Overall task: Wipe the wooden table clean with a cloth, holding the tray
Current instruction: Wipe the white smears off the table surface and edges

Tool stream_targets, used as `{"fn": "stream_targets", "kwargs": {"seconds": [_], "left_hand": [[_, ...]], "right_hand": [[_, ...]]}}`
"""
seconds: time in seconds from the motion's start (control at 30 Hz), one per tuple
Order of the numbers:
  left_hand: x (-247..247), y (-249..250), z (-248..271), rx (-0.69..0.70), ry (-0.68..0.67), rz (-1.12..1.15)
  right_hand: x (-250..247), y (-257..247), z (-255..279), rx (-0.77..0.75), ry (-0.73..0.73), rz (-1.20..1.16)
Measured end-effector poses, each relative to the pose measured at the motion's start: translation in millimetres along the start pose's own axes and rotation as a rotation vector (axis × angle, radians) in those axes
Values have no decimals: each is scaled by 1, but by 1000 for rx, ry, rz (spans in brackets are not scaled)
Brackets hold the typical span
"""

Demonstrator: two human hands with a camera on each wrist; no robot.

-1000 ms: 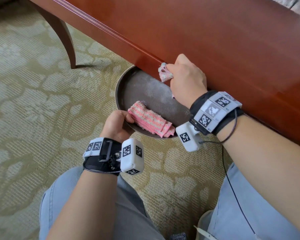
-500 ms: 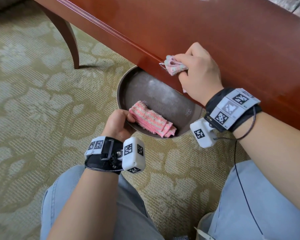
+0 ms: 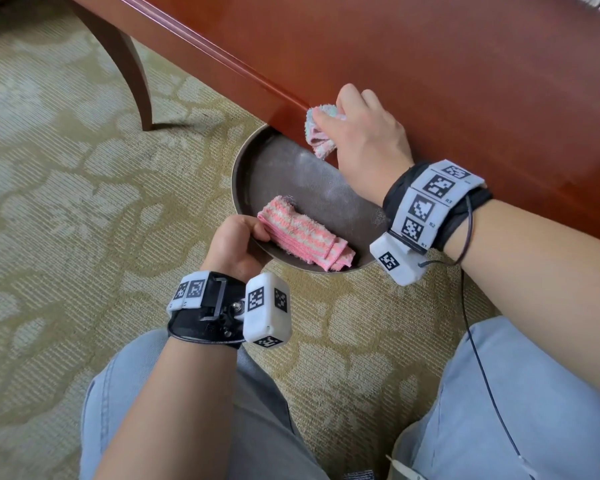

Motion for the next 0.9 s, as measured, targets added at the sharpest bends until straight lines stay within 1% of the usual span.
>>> {"fn": "stream_targets", "kwargs": {"seconds": [0.23, 0.37, 0.43, 0.47, 0.57, 0.63, 0.7, 0.77, 0.87, 0.9], "left_hand": [[-2, -3, 1, 1, -13, 14], [1, -2, 6, 12, -20, 11], [2, -1, 9, 18, -25, 8], [2, -1, 10, 17, -24, 7], [0, -3, 8, 8, -1, -8], [-1, -4, 7, 10, 6, -11], [-1, -4, 8, 10, 6, -10], [-2, -5, 8, 9, 9, -13], [-5, -5, 7, -1, 13, -12], [-5, -5, 9, -2, 13, -8]], "right_hand": [[2, 0, 12, -67, 54, 39], [7, 4, 19, -19, 83, -13], [6, 7, 22, -7, 74, -54], [6, 6, 24, -30, 58, -71], [4, -2, 39, -187, 1, -127], [0, -3, 46, -242, 31, -159], [-4, 4, 46, -206, 88, -200], [-10, 14, 43, -130, 162, -234], [-17, 32, 38, 36, 302, -269], [-17, 40, 35, 96, 327, -304]]}}
Point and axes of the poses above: each hand's wrist, its own z-axis away from the middle knuckle, its own x-axis out of the palm, y = z × x, the point moved 3 cm from there along -z, towards the middle knuckle, and after that the axes turned 1 degree about z, right-handed, at the moved point
